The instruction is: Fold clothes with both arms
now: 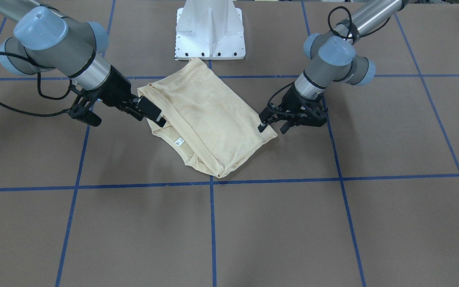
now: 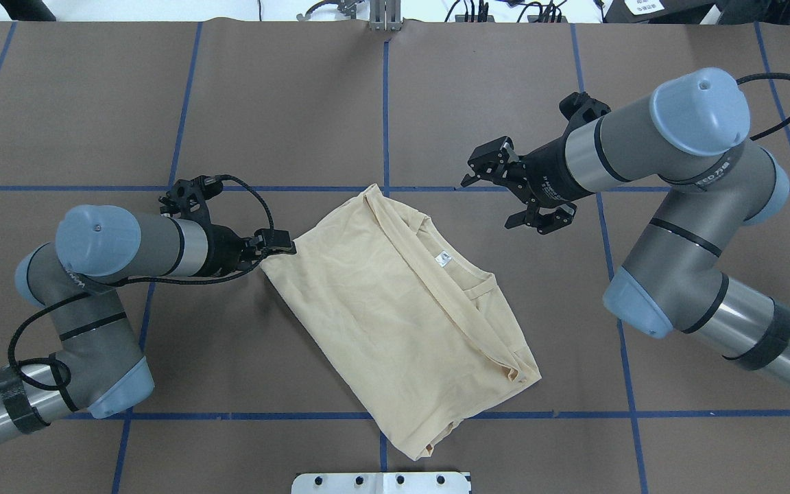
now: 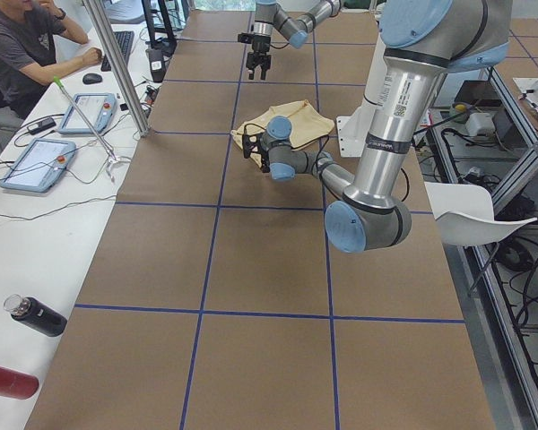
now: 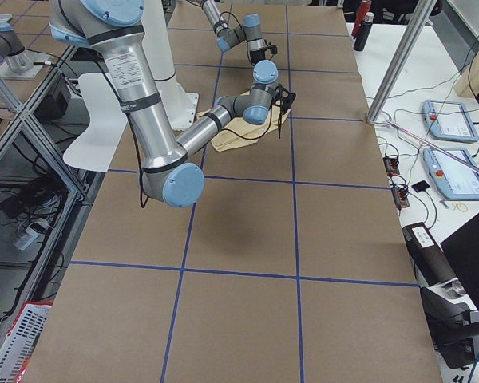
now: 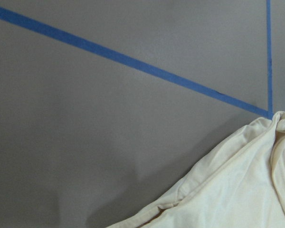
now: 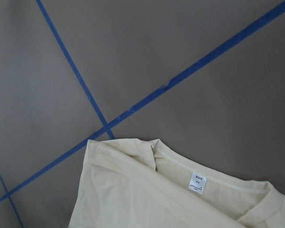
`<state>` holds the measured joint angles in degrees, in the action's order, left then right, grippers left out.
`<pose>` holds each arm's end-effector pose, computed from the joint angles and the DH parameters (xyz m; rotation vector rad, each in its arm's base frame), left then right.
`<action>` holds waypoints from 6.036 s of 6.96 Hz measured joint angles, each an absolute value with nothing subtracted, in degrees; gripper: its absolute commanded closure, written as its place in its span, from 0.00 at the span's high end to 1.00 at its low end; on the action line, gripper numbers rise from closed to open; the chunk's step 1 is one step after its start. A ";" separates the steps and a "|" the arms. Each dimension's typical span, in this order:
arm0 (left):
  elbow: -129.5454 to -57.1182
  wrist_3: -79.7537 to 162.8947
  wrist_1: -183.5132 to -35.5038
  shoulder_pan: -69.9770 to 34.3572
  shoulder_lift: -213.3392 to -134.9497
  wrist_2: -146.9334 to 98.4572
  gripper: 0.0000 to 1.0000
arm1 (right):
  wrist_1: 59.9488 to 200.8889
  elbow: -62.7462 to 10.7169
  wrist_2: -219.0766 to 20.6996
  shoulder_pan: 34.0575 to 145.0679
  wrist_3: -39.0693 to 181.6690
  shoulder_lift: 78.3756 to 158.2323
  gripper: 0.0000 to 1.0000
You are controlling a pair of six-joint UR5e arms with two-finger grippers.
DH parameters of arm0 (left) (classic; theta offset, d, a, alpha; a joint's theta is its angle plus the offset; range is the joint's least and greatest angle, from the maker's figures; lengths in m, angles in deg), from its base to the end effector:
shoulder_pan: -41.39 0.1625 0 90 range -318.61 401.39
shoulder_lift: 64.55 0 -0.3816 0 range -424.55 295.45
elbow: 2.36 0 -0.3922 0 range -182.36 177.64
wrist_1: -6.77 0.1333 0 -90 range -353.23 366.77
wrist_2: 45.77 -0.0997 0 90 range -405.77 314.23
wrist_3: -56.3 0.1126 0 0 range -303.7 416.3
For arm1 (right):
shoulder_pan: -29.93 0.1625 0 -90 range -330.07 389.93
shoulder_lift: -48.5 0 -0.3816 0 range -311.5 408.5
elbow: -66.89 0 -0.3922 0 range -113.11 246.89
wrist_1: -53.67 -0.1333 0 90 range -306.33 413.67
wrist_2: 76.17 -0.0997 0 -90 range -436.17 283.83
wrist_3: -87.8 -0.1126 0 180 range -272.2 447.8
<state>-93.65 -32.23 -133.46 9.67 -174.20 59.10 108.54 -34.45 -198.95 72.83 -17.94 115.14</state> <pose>0.4808 -0.4199 0.3225 0.1373 1.2515 -0.2956 -0.3881 -0.4594 0.2286 -0.2086 -1.2779 0.5311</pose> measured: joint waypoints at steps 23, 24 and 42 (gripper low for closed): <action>-95.22 -31.59 -128.13 8.66 -173.72 59.28 0.66 | 108.60 -34.57 -199.04 72.91 -18.02 115.02 1.00; -95.48 -31.61 -127.59 8.81 -173.86 59.30 0.62 | 108.60 -34.56 -199.04 72.91 -18.02 115.05 1.00; -88.25 -31.57 -123.48 4.86 -181.37 59.23 0.00 | 108.57 -34.88 -198.95 73.18 -18.02 115.52 1.00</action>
